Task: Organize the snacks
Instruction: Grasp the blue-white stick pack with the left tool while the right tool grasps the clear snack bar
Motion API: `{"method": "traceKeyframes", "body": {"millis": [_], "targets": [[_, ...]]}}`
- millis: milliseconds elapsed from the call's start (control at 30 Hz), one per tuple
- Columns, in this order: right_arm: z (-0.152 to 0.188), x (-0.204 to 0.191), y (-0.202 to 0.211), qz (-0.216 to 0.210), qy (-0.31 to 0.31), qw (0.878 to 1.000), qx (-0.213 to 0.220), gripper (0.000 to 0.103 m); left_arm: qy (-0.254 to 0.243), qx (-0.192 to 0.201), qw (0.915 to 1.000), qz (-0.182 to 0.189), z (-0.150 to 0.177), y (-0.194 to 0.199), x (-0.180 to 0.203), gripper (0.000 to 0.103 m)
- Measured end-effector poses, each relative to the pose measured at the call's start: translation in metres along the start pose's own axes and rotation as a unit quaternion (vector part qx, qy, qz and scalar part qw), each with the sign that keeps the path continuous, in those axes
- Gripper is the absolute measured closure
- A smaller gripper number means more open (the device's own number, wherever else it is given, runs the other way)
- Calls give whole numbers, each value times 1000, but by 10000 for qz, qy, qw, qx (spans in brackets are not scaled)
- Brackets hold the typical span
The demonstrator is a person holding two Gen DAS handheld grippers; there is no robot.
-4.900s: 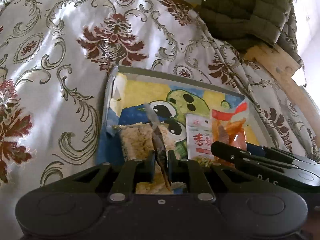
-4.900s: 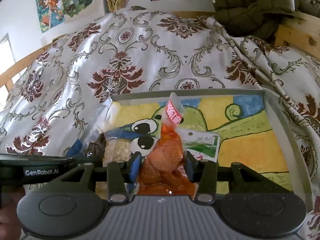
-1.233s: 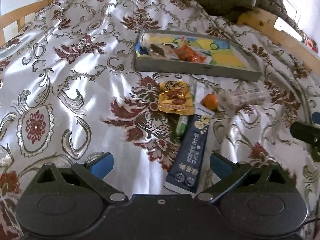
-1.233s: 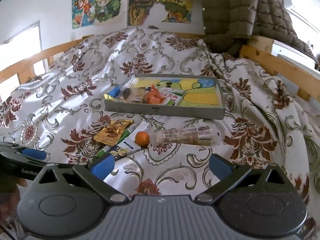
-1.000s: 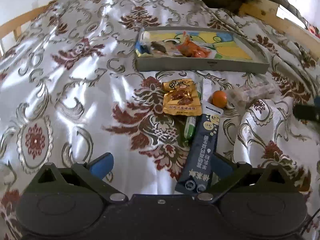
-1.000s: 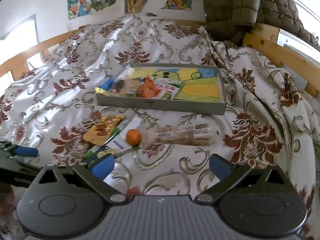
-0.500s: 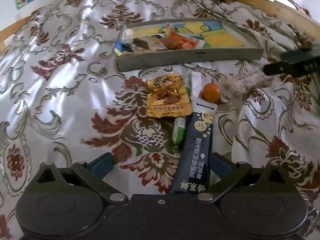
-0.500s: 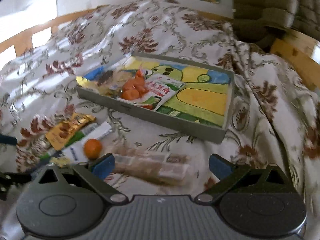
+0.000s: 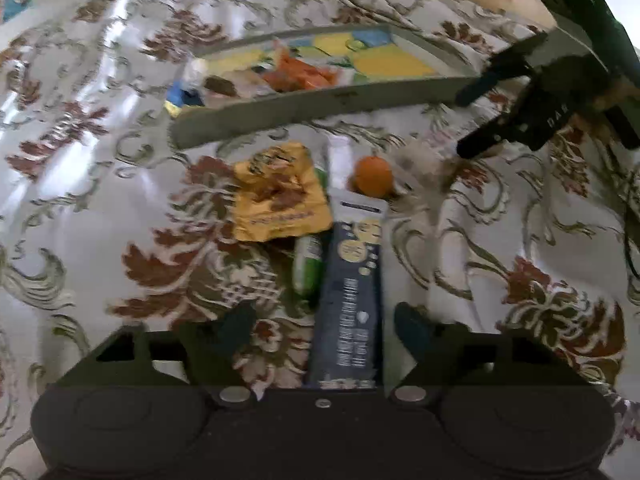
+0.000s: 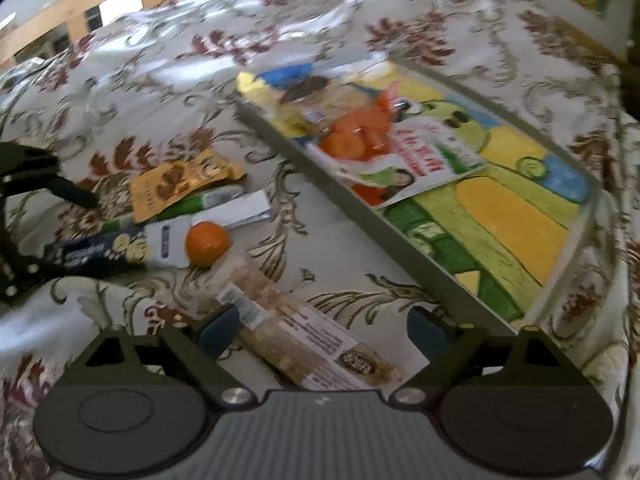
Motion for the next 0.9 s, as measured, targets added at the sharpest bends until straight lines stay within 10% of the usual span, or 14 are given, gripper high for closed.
{"method": "traceKeyframes", "body": {"millis": [367,900], "targets": [[7,-12,-23,-110,587,9963,-615,26,199,-163,9996,62,0,-9,4,59],[26,-62,-7,1022,510,9926,-403,50,1030,-98,9942,285,3,10,15,73]]}}
Point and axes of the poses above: each gripper's, at about its wrist camera, not at the fingertips, and y roughly against the way its jaws point, x to its right, z to its underside, the point moved 10 cm from there along -y, roughly the way its jaws point, and after that the axes turned 2 degrees about -y, right-handed, at the moved point
